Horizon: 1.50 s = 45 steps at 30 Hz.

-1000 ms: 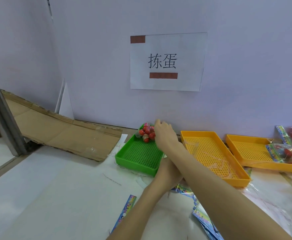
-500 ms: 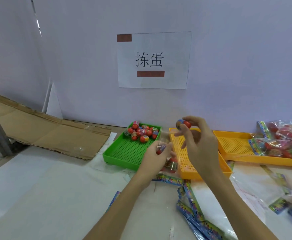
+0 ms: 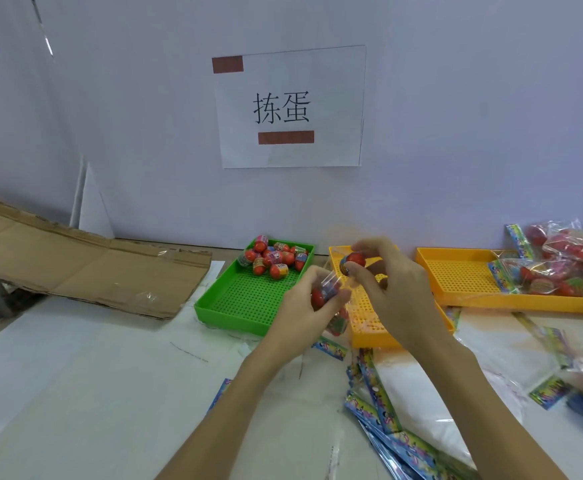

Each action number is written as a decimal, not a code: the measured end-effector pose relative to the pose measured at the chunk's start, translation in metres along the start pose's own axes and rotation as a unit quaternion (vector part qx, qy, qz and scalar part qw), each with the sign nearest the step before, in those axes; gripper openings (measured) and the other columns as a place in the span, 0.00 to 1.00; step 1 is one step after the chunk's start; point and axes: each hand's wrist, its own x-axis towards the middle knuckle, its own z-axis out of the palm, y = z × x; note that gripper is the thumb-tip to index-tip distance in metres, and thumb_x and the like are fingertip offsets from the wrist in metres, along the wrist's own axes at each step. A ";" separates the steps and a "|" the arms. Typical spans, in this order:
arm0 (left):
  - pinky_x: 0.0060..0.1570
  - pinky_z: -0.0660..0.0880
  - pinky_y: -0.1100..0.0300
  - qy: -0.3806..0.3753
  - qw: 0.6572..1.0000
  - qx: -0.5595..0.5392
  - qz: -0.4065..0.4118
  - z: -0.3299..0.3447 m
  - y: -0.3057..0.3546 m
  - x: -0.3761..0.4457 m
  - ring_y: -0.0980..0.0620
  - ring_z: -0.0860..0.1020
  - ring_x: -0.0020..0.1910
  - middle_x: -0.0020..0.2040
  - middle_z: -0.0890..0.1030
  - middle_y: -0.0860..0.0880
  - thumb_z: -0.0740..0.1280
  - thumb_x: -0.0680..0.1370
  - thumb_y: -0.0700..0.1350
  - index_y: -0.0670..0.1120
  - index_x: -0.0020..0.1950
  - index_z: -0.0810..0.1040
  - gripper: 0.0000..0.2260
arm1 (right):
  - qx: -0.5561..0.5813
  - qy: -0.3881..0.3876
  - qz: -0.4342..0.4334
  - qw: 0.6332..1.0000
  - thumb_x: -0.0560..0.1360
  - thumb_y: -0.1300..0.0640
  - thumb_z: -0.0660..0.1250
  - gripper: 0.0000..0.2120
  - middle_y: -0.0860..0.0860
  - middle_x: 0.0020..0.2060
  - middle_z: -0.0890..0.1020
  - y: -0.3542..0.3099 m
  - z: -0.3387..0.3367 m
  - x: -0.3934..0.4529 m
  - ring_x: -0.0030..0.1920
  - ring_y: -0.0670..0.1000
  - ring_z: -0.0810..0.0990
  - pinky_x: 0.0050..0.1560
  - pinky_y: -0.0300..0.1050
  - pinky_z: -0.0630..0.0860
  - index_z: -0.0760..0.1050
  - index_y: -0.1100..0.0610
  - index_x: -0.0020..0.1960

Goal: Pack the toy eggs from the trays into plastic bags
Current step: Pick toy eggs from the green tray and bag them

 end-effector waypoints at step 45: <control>0.39 0.79 0.63 0.019 0.997 -0.079 -0.018 -0.005 0.000 0.001 0.55 0.84 0.38 0.42 0.86 0.51 0.75 0.79 0.51 0.54 0.59 0.82 0.10 | -0.075 -0.182 0.007 0.980 0.78 0.51 0.73 0.18 0.34 0.53 0.76 0.001 -0.017 -0.004 0.61 0.41 0.69 0.57 0.41 0.74 0.78 0.44 0.68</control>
